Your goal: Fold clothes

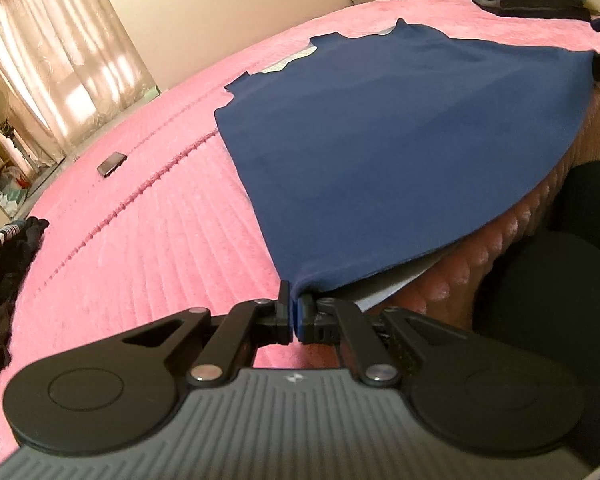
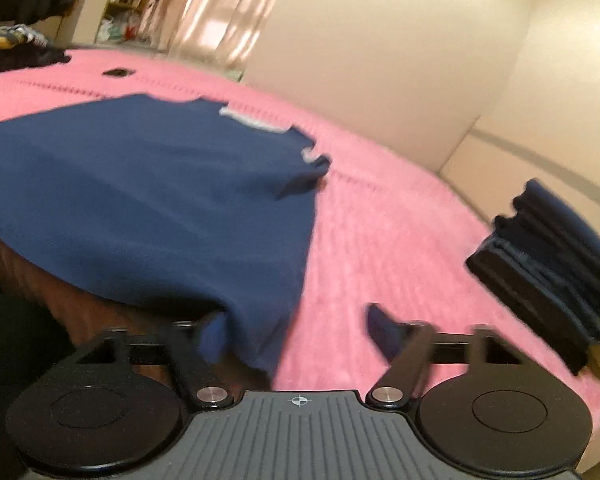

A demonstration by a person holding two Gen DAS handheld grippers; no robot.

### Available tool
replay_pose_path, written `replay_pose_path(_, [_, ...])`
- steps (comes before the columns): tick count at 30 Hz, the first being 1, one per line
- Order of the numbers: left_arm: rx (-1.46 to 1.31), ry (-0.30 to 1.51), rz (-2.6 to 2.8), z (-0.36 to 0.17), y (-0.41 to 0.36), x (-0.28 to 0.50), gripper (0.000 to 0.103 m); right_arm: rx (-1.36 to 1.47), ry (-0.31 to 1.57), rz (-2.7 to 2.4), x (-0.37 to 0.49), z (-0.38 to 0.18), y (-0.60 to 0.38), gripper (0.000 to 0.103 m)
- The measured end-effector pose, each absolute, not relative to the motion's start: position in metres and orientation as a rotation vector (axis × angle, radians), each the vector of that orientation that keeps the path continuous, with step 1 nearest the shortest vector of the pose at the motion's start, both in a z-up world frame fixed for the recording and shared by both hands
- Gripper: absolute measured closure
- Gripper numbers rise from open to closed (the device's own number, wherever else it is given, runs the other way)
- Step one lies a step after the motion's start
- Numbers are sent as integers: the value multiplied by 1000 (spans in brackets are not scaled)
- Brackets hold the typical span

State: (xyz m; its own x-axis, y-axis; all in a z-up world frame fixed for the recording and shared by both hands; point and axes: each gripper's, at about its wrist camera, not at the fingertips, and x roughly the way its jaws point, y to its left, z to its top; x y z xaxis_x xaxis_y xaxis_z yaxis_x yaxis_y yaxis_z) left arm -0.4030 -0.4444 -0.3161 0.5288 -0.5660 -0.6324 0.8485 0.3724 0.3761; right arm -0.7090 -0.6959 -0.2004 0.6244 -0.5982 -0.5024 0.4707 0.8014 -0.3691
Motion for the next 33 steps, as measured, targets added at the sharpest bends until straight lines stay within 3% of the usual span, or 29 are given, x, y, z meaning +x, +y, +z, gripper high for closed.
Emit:
replay_pose_path(2, [757, 431, -949, -318, -447, -404, 101, -173, 665, -647, -714, -199, -703, 63])
replay_pose_path(12, [807, 418, -990, -312, -436, -405, 101, -21, 695, -768, -728, -181, -727, 62])
replay_pose_path(13, [814, 422, -996, -312, -435, -406, 101, 32, 698, -778, -730, -181, -734, 61])
replay_pose_path(15, [803, 445, -1003, -312, -431, -404, 101, 178, 719, -761, -735, -182, -745, 43])
replay_pose_path(21, [753, 512, -1056, -305, -411, -403, 98, 338, 740, -784, -766, -183, -736, 43])
replay_pose_path(25, [716, 550, -1056, -299, -391, -399, 98, 303, 608, -750, -780, -155, -719, 43])
replay_pose_path(33, [684, 493, -1020, -263, -408, -359, 97, 158, 547, -471, -678, -92, -769, 43])
